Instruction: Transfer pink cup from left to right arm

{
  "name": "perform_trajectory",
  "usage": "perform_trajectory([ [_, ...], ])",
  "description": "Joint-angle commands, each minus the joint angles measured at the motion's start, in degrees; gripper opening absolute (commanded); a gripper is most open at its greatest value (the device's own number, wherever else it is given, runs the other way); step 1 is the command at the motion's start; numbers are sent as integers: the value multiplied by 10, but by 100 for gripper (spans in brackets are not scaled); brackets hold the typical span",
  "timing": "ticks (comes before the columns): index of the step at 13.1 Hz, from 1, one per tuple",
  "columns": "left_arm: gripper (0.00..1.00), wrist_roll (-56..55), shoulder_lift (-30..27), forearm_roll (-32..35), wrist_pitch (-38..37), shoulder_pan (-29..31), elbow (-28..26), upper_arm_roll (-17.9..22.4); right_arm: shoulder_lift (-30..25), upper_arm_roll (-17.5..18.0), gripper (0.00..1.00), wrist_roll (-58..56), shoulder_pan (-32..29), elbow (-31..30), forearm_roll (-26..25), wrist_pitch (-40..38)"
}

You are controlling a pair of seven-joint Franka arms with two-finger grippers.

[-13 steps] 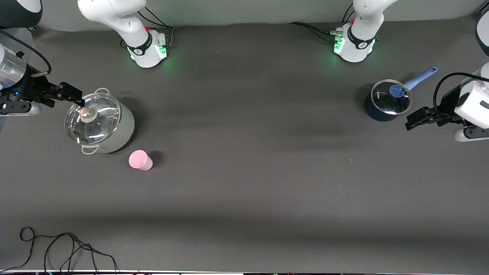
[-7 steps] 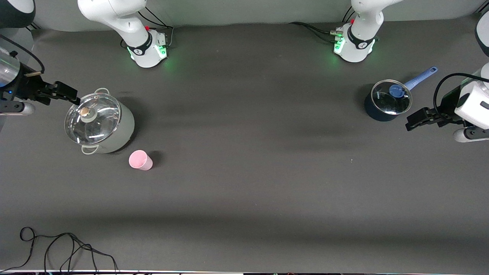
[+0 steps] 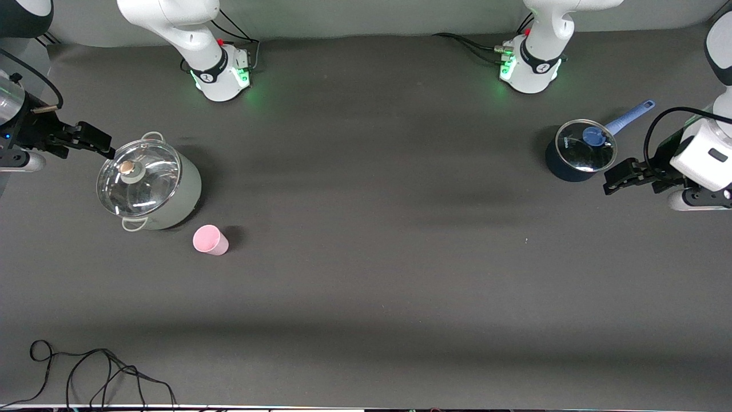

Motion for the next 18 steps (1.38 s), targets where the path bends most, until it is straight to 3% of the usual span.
perform_trajectory([
  [1, 100, 25, -3, 3, -5, -12, 11, 11, 8, 5, 100, -3, -7, 23, -3, -7],
  [5, 100, 36, -7, 9, -11, -9, 16, 11, 2, 5, 100, 10, 6, 21, 1, -7],
  [8, 100, 53, -12, 14, -19, -8, 15, 14, -6, 4, 100, 12, 6, 12, 43, -8],
  [10, 100, 58, -18, 49, -35, -8, 16, 11, -7, 1, 100, 1, 5, 2, 44, -9],
  [18, 100, 58, -13, 45, -30, -10, 16, 9, -8, 1, 100, 1, 5, 4, 44, 0],
])
